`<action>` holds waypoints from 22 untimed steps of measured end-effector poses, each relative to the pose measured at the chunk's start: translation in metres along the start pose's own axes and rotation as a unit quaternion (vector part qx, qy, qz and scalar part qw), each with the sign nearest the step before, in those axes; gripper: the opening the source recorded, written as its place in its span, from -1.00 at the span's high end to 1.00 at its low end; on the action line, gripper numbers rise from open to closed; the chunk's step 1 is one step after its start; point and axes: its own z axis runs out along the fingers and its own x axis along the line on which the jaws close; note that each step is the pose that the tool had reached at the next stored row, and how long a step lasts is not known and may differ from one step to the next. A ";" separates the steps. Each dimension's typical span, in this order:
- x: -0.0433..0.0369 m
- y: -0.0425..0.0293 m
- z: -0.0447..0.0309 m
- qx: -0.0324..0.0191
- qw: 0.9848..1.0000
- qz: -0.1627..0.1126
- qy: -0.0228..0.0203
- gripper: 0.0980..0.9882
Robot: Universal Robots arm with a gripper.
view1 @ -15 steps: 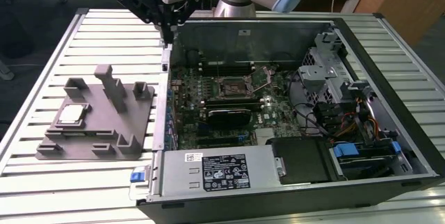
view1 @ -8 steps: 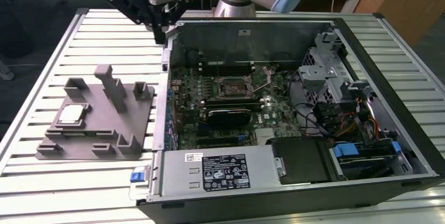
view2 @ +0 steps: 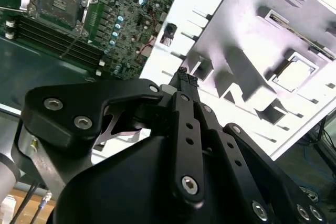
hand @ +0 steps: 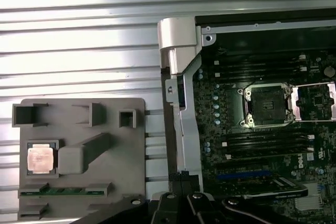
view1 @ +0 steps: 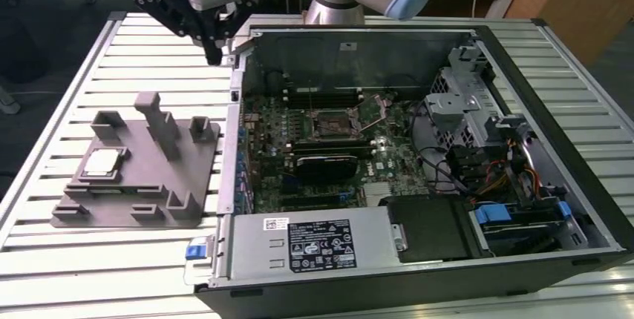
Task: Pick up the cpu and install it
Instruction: 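Reach for the cpu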
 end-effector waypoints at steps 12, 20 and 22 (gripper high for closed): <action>0.0283 -0.0024 0.0065 0.000 1.000 0.000 0.000 0.98; 0.0486 -0.0042 0.0111 0.000 1.000 0.000 0.000 0.98; 0.0533 -0.0046 0.0123 0.000 1.000 0.000 0.000 0.98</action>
